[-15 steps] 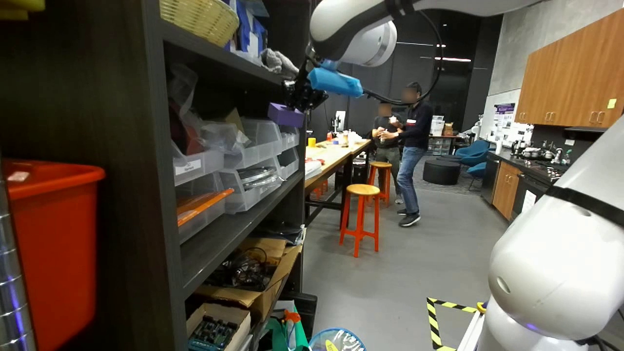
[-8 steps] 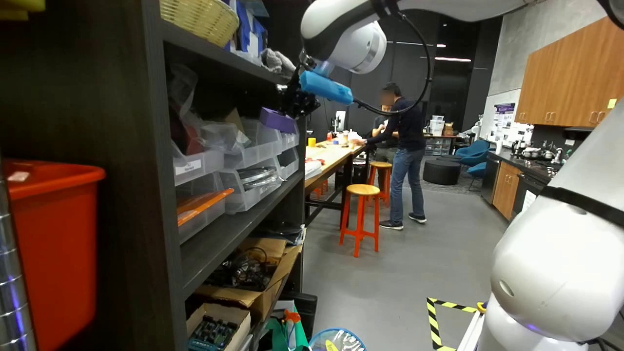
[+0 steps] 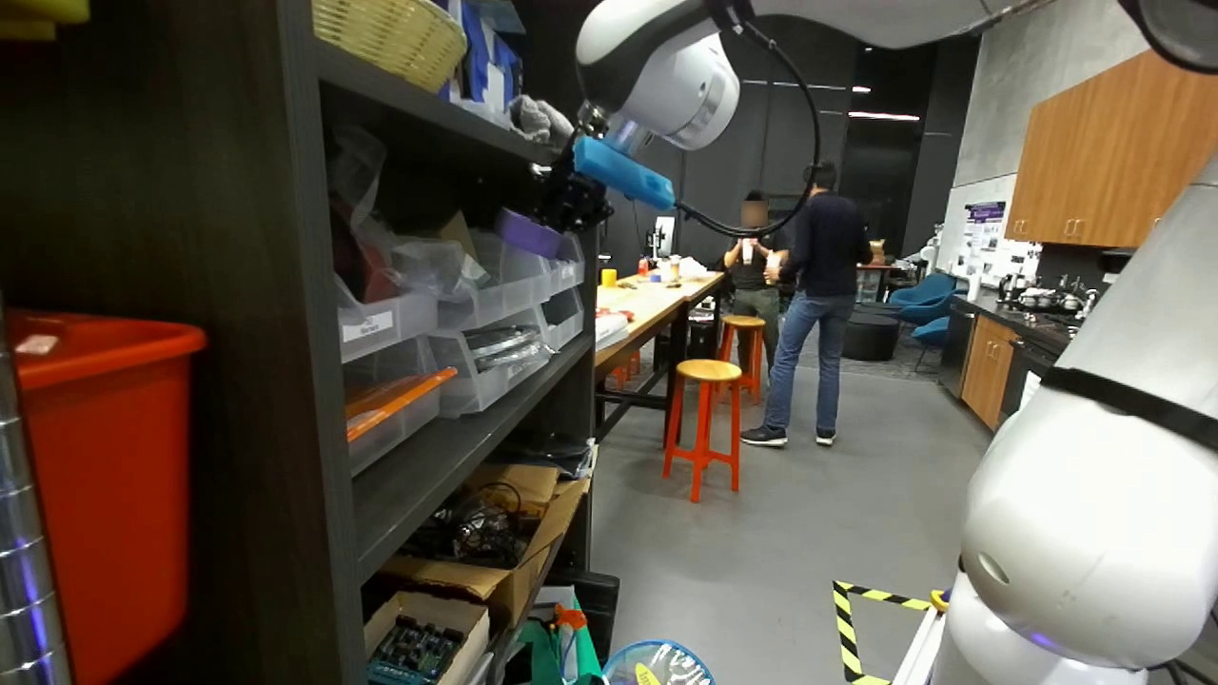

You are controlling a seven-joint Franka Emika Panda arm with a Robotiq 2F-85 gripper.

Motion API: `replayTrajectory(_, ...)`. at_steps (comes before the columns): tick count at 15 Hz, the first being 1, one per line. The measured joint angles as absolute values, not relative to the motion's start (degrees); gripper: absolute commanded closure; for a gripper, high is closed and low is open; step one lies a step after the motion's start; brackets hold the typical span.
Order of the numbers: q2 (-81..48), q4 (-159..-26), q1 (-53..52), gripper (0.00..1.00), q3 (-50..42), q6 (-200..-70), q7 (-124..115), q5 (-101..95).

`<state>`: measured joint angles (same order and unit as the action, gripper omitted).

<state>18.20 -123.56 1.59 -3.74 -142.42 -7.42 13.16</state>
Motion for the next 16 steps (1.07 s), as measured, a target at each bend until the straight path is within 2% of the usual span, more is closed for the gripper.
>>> replayTrajectory(10,13.2,-119.2,0.7,0.93,-6.1,-142.2,-4.3,26.6)
replayTrajectory(16,11.2,-116.3,0.7,0.93,-8.3,-137.9,-0.7,36.0)
